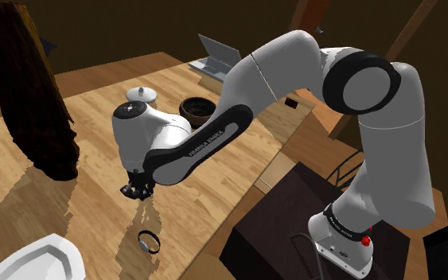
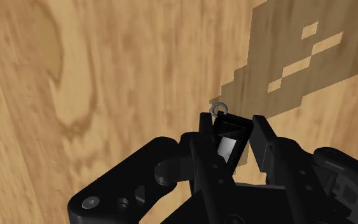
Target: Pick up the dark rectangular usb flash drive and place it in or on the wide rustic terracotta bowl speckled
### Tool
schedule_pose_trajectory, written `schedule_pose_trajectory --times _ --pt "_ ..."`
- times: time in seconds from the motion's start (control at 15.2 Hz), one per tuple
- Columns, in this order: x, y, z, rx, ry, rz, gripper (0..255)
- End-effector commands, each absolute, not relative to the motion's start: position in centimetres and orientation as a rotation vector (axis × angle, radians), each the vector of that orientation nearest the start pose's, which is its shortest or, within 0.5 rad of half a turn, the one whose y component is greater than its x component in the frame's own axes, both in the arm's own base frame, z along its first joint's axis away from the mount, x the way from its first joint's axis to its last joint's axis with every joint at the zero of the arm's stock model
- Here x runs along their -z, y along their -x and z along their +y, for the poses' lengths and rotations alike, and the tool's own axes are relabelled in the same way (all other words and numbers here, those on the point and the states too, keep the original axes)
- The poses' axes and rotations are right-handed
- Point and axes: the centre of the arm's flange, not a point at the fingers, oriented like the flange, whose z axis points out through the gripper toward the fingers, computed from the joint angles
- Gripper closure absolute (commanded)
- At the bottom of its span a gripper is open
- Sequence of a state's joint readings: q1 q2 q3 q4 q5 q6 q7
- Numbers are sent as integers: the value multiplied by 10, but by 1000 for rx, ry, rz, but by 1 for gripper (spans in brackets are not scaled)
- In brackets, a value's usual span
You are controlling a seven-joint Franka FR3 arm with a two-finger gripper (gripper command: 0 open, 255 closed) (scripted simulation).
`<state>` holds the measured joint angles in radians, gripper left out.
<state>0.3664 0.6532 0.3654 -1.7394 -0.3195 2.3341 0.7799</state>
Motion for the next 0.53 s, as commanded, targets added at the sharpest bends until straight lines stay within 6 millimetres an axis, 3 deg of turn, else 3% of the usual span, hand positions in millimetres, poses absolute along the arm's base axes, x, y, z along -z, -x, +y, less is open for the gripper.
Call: schedule_pose_trajectory --times 0.0,0.46 --pt "-229 -513 425 9 3145 -168 255" --pt "-266 -513 425 9 3145 -167 255"
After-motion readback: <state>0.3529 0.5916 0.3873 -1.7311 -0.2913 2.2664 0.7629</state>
